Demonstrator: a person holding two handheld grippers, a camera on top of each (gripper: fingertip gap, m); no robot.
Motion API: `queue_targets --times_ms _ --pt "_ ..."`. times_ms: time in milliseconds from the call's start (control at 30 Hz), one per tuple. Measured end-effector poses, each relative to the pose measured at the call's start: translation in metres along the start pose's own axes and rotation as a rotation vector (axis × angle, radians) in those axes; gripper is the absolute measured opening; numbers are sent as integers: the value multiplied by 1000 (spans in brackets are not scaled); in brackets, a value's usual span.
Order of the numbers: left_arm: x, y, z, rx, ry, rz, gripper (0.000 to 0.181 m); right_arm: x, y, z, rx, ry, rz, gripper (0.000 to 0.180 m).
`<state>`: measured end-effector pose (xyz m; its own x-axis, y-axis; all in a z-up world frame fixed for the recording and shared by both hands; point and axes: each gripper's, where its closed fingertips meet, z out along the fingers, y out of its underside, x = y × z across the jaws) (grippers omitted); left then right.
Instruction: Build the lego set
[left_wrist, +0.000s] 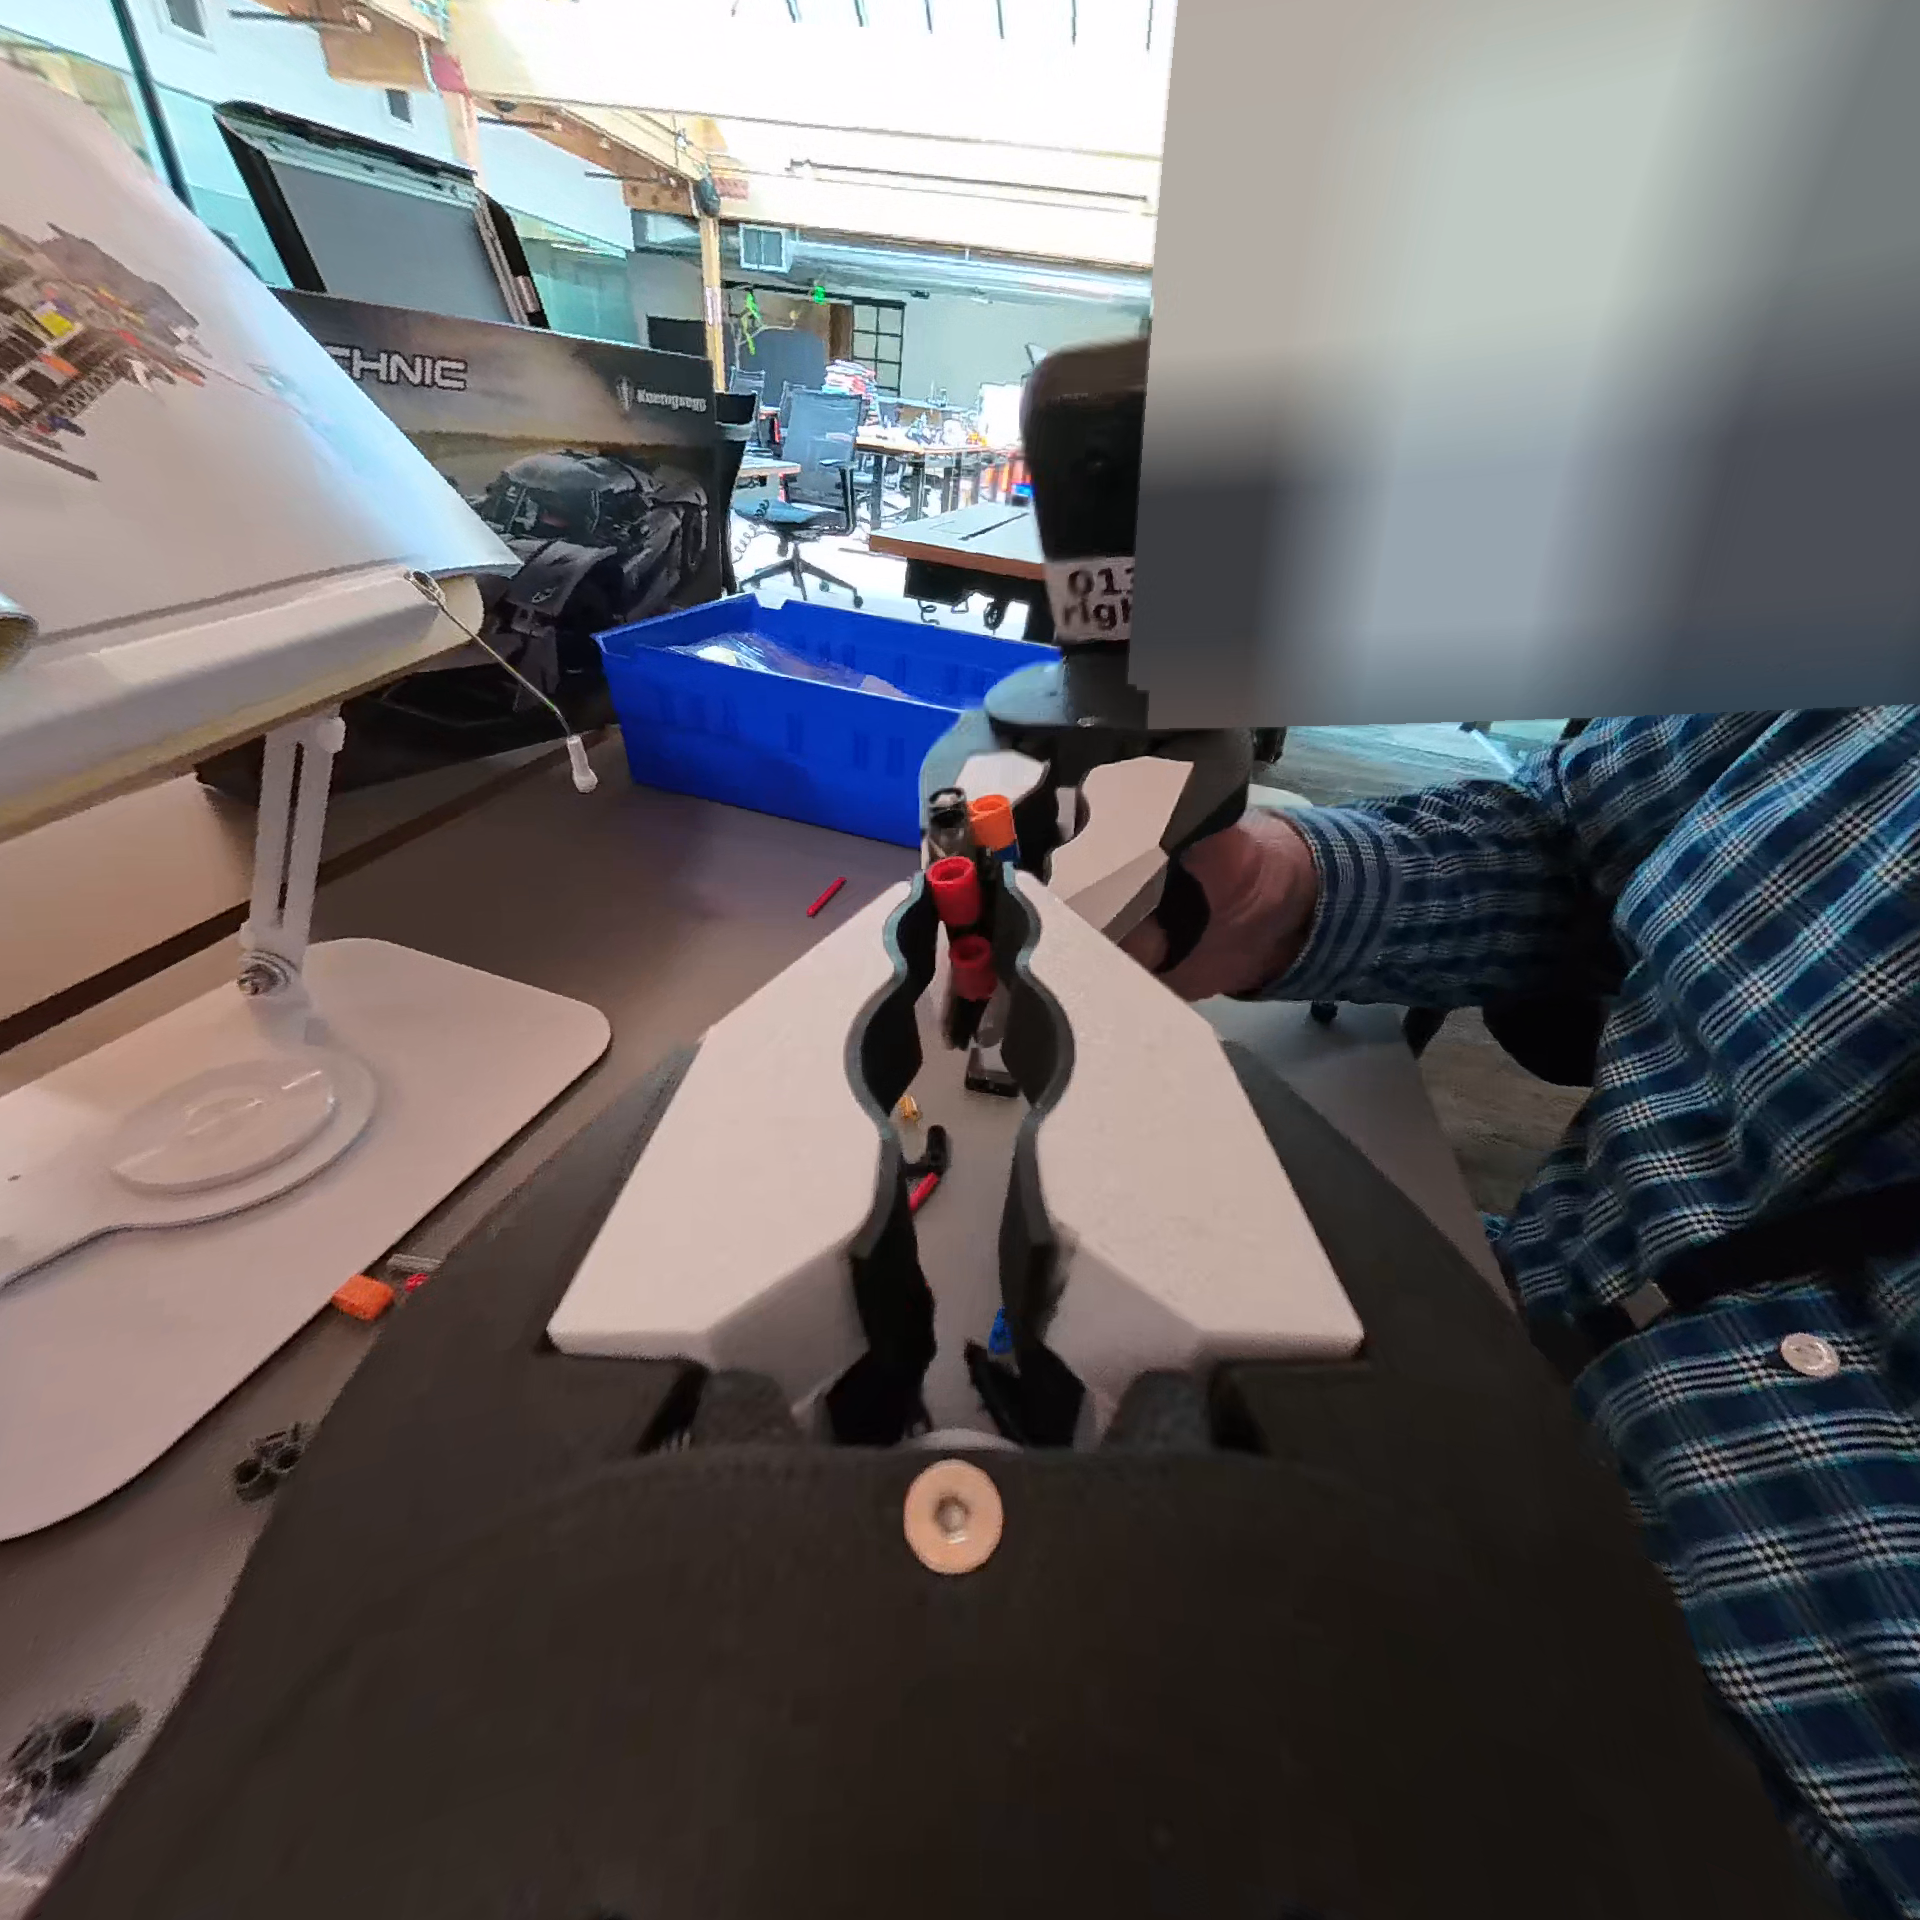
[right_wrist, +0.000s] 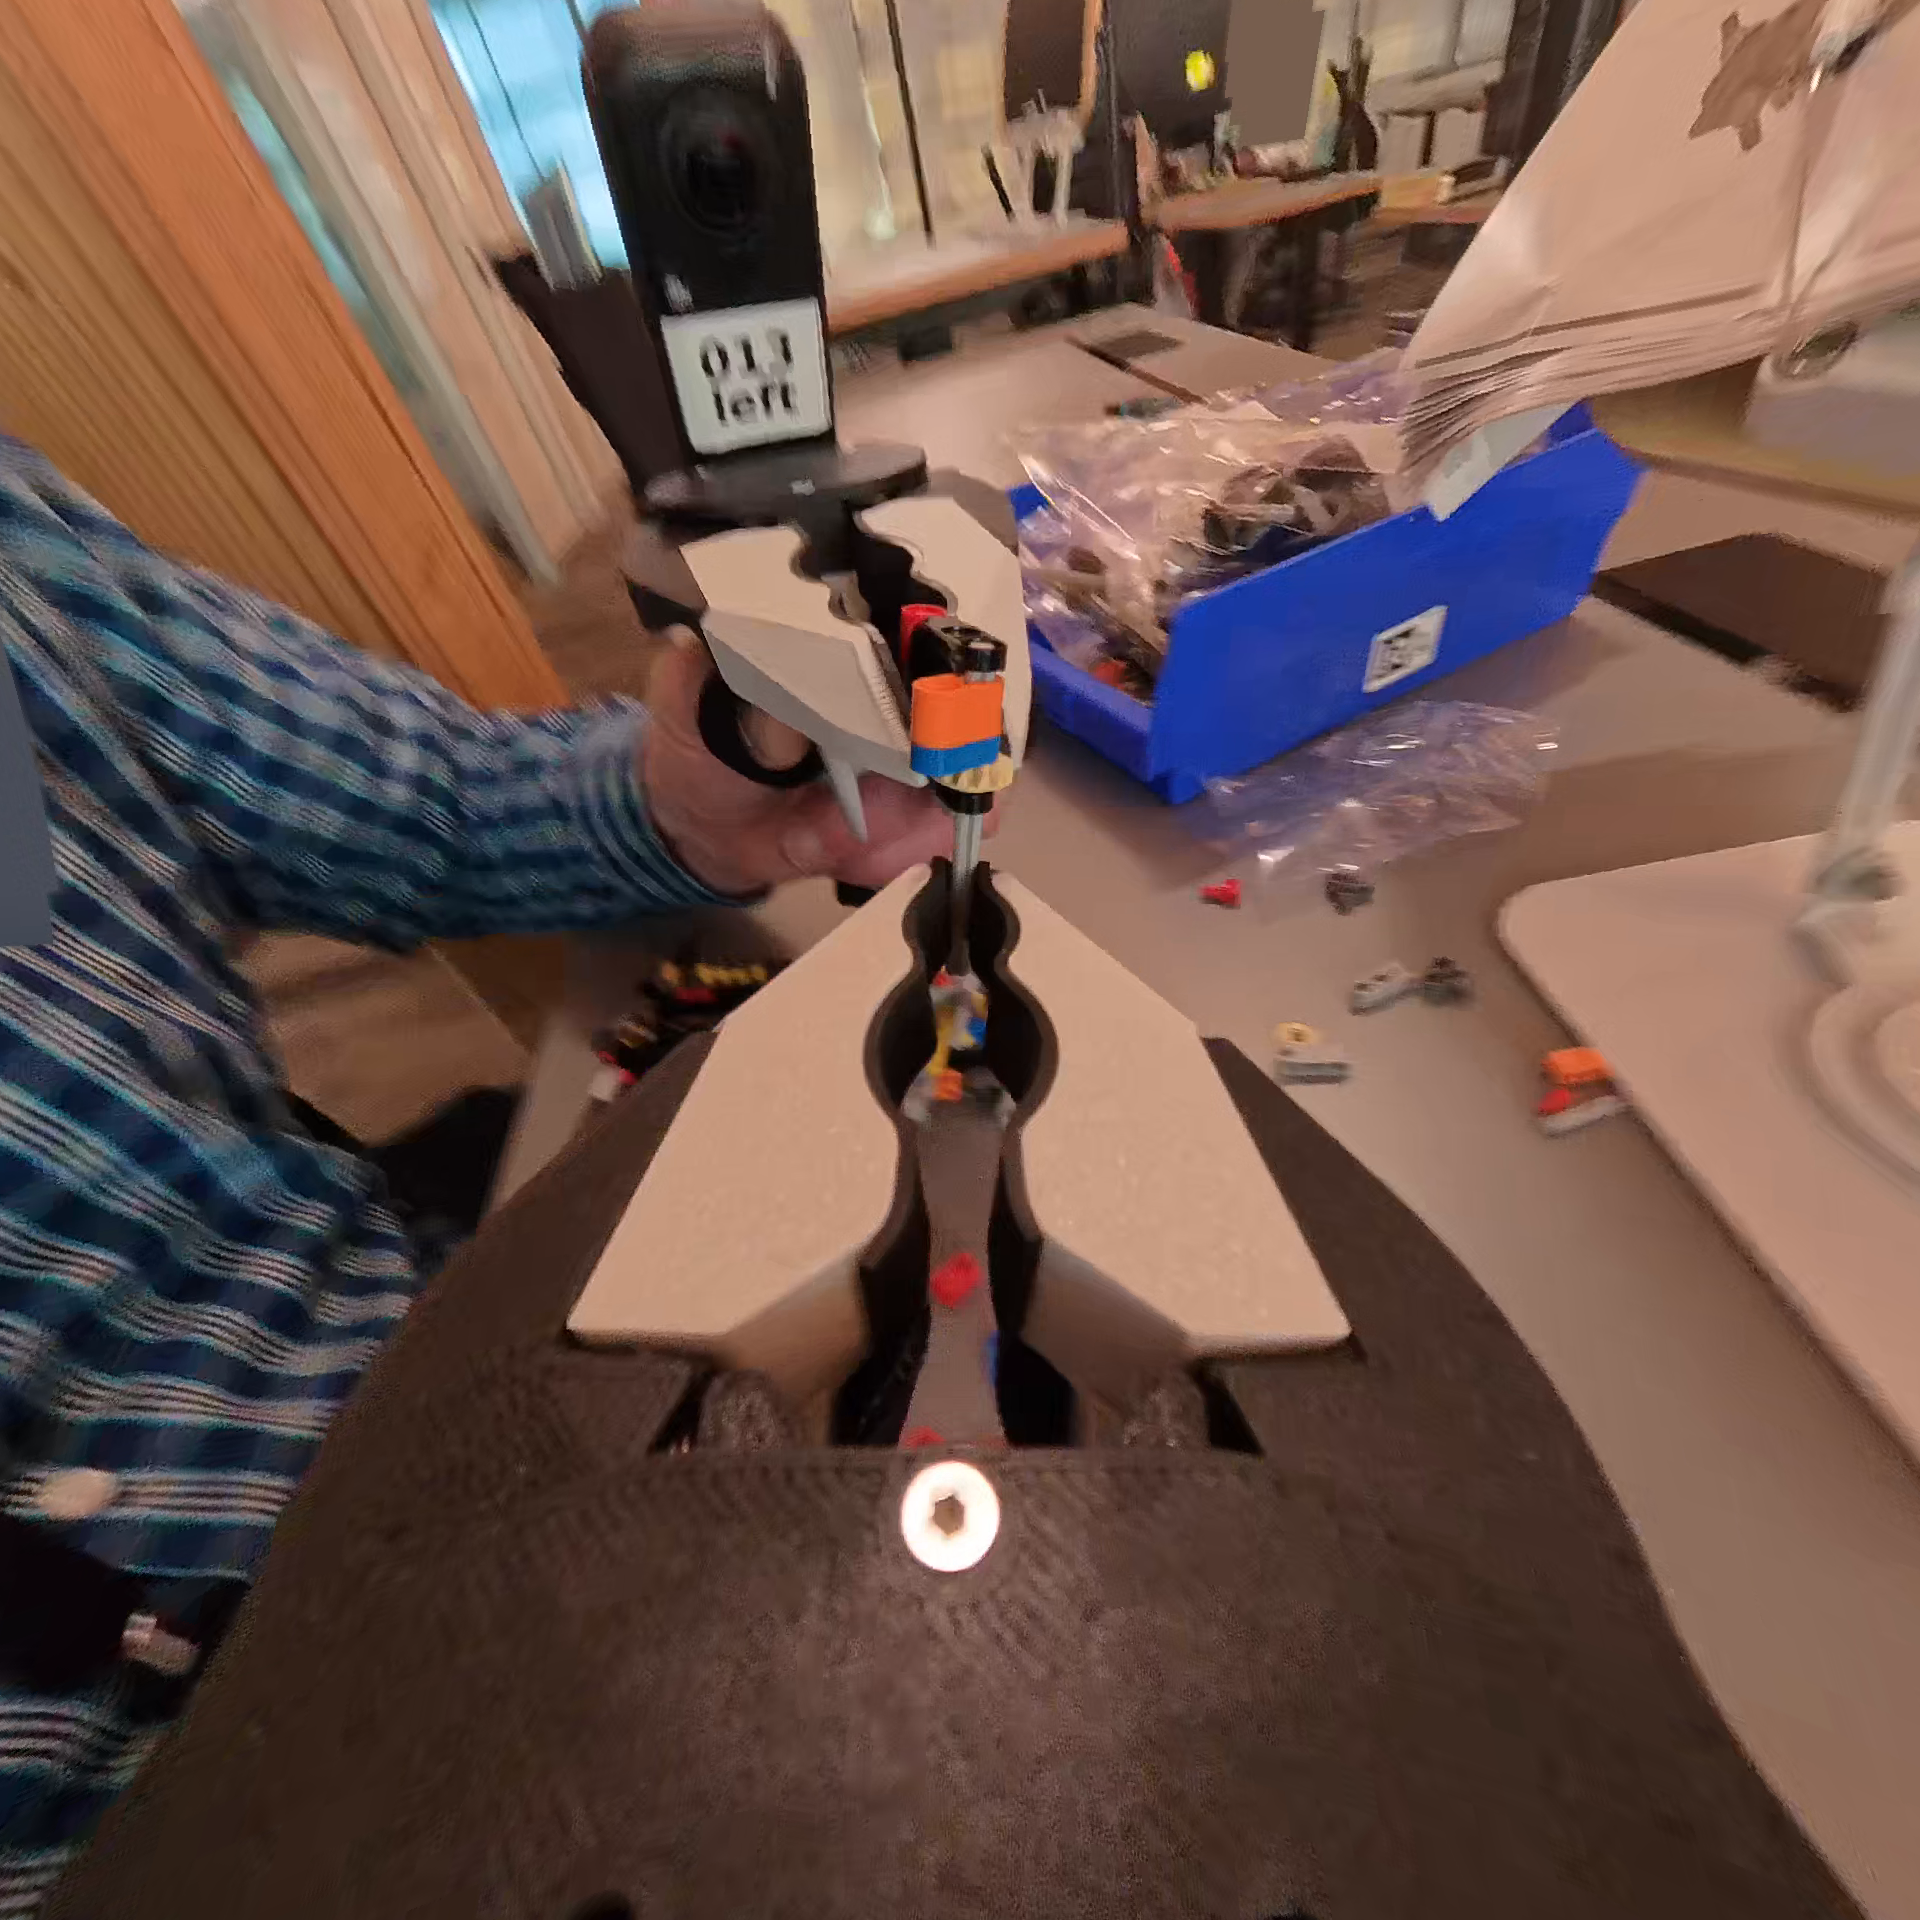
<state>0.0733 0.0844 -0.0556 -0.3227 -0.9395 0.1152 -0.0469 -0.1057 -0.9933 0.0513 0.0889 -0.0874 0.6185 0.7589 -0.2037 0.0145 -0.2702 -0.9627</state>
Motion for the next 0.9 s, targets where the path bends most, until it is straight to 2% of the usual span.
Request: queue_targets --times_ms 33,167,300,467,567,633,767,833,900 --pt "-1 0 0 2 -4 -14 7 -1 -1 0 27 -15 50 0" --pt "-5 3 0 5 -8 -60 7 1 2 -1 -12 63 -7 1" --pt "-1 2 3 19 3 -70 7 5 2 -3 21 6 42 0" --pt "-8 1 -2 55 37 -181 7 0 0 2 4 55 -3 1" --pt "-2 -1 0 52 38 -149 7 2 1 -1 20 9 42 0" --pt "-2 1 2 31 14 -119 7 6 3 0 14 35 7 1" --pt "-10 -1 -3 74 30 -197 7 -1 0 5 6 56 1 2" --pt "-9 -4 -4 80 18 -145 8 -4 -4 4 -19 86 -47 3" --pt "-12 1 -2 55 -4 -164 7 6 3 4 -23 79 -1 1"
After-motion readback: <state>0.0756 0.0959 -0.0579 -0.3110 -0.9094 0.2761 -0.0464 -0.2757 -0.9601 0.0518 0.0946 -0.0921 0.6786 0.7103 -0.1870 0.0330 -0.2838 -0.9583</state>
